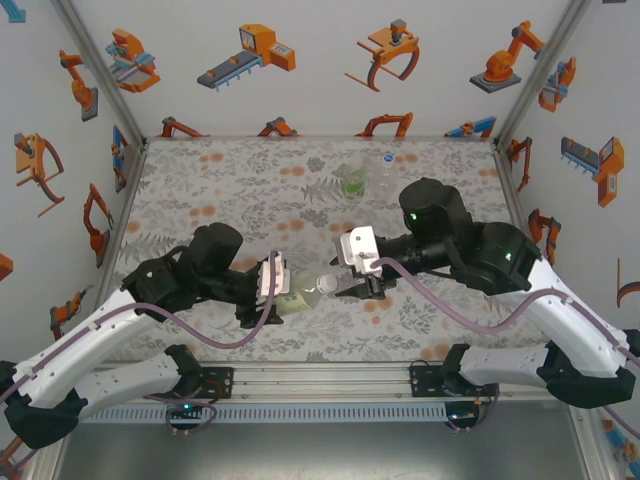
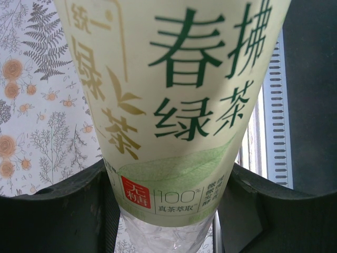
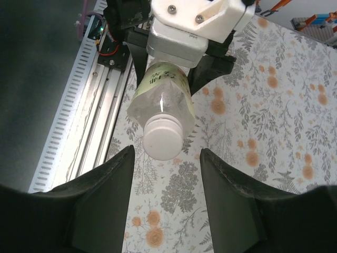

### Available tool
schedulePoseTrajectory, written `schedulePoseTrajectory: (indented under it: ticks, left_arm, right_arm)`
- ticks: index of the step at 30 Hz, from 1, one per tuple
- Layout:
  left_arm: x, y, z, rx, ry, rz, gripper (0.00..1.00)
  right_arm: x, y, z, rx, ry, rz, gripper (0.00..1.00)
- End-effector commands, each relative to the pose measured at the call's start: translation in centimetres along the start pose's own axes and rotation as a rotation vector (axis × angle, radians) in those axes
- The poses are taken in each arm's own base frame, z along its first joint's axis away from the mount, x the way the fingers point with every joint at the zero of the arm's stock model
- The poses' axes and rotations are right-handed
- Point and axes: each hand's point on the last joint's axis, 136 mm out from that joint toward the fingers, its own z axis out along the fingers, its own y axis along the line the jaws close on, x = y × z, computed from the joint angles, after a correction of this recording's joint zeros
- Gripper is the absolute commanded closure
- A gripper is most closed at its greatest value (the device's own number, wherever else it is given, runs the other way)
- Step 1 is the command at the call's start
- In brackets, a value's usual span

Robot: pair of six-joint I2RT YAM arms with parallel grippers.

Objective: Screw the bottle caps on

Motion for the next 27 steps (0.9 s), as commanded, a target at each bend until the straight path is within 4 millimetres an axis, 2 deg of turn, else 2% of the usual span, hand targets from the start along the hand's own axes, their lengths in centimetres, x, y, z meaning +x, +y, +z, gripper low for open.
schedulePoseTrajectory:
  ticks: [1,10,14,17,20,22,27]
  left_arm:
    - [-1.7,-0.3,-1.0,0.002,-0.051,0.041,1.00]
    - [-1.7,-0.2,-1.0,-0.003,-0.050,0.033,1.00]
    - [-1.8,-0.1,-1.1,-0.012,-0.053,0.032,1.00]
    - [-2.0,0.3,-1.1,-0.031,-0.060,0.028,1.00]
    - [-2.2,1.0,-1.2,-0.074,-0.072,0.029,1.00]
    - [-2.4,1.6,-1.3,-0.108,-0.081,0.032,1.00]
    - [-2.1,3.2,-1.3,-0.196,-0.063,0.028,1.00]
  right_arm:
    - [-0.8,0.3,0.2,-0.008,-0.046,-0.049,0.51]
    - [-0.6,0.3,0.9,-0.008,-0.039,-0.049,0.59]
    - [-0.2,0.5,1.0,-0.017,-0.027,-0.024,0.68]
    - [0.2,0.2,1.3,0.004,-0.021,0.063,0.80]
    - [0.8,-1.5,1.6,0.111,-0.036,0.276,0.92]
    - [1.6,-3.3,1.6,0.221,-0.065,0.515,1.00]
    - [4.7,-5.6,1.3,0.404,-0.159,1.172,1.00]
